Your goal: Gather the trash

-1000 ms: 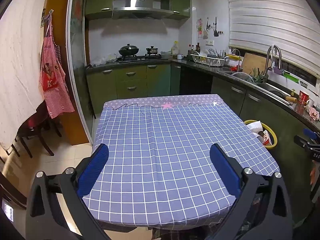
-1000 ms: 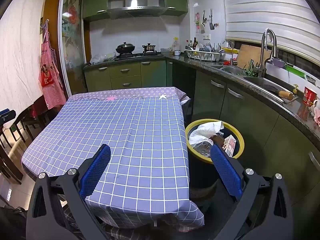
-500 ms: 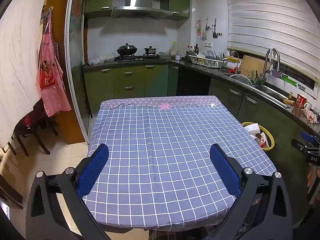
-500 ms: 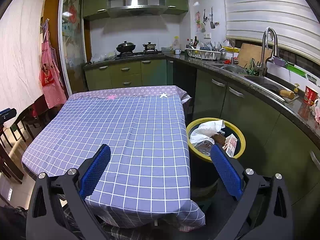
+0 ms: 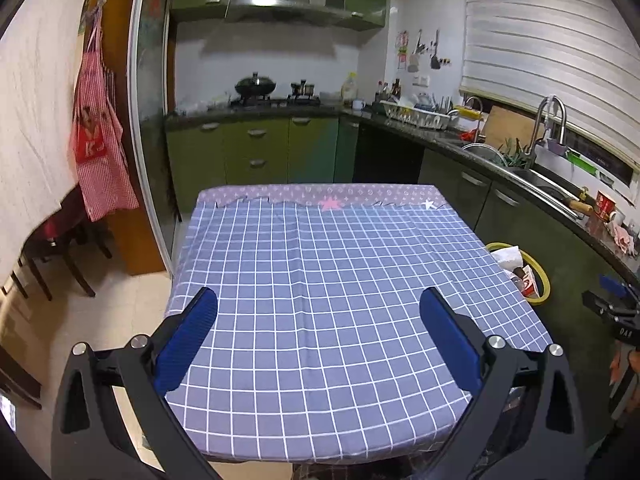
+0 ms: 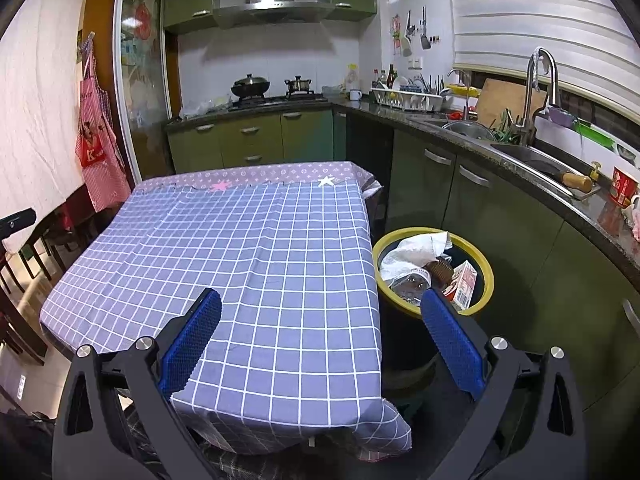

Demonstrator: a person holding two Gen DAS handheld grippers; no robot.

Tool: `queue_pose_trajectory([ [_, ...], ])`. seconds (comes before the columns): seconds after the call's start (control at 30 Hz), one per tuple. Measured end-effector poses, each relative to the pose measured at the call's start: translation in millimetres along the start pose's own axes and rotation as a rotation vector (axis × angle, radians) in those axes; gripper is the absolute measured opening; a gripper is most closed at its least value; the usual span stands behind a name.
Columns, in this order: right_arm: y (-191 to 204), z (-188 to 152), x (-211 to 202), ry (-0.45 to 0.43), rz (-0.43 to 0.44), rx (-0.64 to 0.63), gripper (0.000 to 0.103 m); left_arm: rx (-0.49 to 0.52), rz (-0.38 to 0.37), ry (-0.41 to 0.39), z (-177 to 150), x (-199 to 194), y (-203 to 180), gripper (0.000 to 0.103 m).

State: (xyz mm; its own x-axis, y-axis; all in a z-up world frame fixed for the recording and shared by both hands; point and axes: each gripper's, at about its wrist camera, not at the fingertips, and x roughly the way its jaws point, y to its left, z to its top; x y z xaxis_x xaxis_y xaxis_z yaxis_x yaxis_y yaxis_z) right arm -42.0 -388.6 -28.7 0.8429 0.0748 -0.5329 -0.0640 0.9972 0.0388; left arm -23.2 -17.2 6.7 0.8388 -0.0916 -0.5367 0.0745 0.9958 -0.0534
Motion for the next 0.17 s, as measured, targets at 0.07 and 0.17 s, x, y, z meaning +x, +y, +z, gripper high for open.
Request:
queue_pose_trajectory([
  [0.07,1.6,2.1,10.7,0.020,0.007,-0.006,0.098,0.009,-0.003,0.021,5.0,16.2,3.1,0.096],
  [0.17,3.5,8.6,32.9,0.053,0.025,-0.008,0.098,0.009,-0.004,0.055,14.1,46.9,10.0,0.096],
])
